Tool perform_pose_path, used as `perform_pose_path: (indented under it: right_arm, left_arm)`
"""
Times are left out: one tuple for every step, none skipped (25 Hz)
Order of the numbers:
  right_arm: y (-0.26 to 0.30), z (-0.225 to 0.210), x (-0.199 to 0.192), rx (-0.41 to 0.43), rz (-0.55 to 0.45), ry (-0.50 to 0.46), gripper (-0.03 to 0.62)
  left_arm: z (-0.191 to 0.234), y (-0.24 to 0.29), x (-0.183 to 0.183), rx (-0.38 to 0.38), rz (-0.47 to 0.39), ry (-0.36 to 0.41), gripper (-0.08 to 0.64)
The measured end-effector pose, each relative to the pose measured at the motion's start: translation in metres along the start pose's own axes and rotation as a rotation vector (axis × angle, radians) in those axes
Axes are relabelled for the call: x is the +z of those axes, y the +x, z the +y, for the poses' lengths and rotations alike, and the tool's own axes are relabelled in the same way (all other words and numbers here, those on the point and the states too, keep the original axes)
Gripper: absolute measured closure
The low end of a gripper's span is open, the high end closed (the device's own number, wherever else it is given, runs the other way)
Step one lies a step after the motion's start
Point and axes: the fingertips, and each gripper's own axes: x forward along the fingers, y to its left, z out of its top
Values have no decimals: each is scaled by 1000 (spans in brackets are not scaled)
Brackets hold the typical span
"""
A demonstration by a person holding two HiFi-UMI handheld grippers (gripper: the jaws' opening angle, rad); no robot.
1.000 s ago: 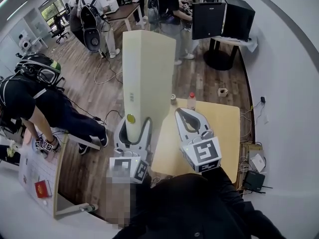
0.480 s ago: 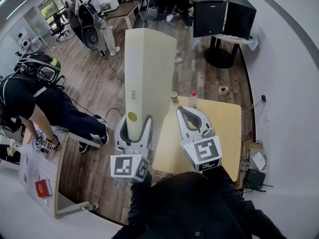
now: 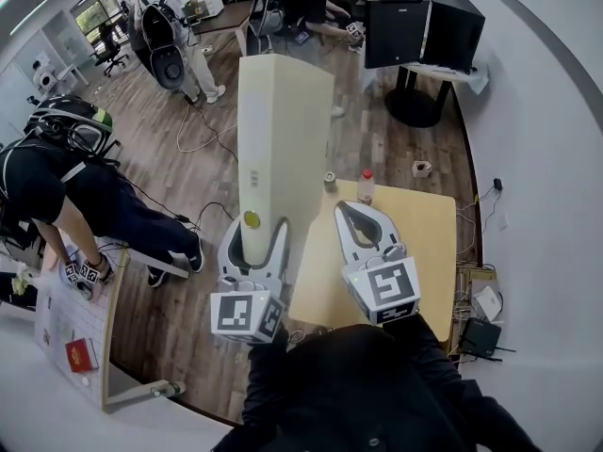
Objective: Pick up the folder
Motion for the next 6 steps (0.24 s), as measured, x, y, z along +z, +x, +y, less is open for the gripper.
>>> perform_pose_path:
  right_arm:
    - [0,-1,0,0,1,0,569]
    - [-1,-3,1,1,3,2,569]
    - [-1,-4,1,2,6,5,569]
    - [-1,-6,1,3,11,10,569]
    - [-1,-7,1,5,17,18,569]
    - [-2,-8,1,8,24,27,569]
  left_arm:
    - [-1,1,0,1,2,-1,270]
    - [-3,2,1,1,4,-1,270]
    - [-4,3,1,0,5,-2,270]
    - [-5,4,1,-2,5,-3,270]
    - [-6,5,0,-2,6,-5,270]
    - [-7,6,0,-2,8,-8,270]
